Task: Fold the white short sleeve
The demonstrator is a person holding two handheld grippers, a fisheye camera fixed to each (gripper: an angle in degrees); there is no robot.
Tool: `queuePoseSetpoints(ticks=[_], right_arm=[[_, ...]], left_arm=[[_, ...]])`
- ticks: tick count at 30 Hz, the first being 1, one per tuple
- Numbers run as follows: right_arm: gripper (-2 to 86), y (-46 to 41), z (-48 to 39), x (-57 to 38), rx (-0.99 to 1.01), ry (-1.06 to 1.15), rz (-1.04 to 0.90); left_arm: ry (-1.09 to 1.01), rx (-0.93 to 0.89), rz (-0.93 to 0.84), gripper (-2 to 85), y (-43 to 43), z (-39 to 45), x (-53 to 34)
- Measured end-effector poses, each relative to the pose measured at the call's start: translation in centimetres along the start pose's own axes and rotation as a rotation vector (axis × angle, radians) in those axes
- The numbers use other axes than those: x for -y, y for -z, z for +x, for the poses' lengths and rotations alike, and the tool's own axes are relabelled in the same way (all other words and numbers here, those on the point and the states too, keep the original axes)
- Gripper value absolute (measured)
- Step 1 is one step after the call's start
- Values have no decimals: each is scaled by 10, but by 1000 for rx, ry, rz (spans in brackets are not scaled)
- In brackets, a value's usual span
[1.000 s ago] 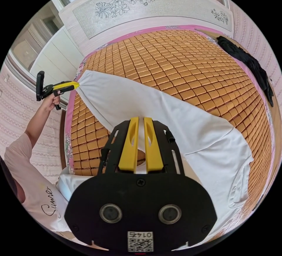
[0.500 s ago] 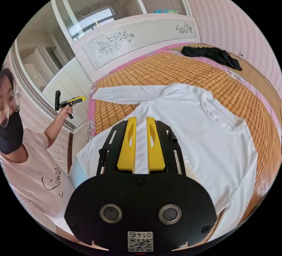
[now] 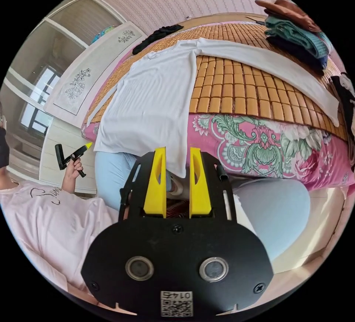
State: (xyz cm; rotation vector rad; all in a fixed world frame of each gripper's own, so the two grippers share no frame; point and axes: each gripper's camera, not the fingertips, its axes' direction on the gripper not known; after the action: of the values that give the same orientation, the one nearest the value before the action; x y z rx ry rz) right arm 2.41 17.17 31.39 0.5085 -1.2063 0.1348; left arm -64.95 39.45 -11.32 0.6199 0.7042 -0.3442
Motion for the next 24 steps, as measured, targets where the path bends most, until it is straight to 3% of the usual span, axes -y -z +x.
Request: queuePoseSetpoints(ticks=[4, 8, 13, 21, 24], right_arm=[[82, -9, -7, 5, 95, 36, -73], [16, 5, -13, 8, 131, 38, -29], [0, 54, -15, 2, 88, 39, -3], [17, 94, -21, 3, 112, 19, 12], [98, 88, -29, 13, 116, -11, -34]], left_arm=[[3, 42, -113, 80, -28, 3, 3], [86, -54, -63, 1, -27, -11, -2], [85, -56, -22, -9, -4, -20, -13], [71, -70, -68, -10, -24, -33, -15], [65, -38, -73, -10, -36, -36, -16]])
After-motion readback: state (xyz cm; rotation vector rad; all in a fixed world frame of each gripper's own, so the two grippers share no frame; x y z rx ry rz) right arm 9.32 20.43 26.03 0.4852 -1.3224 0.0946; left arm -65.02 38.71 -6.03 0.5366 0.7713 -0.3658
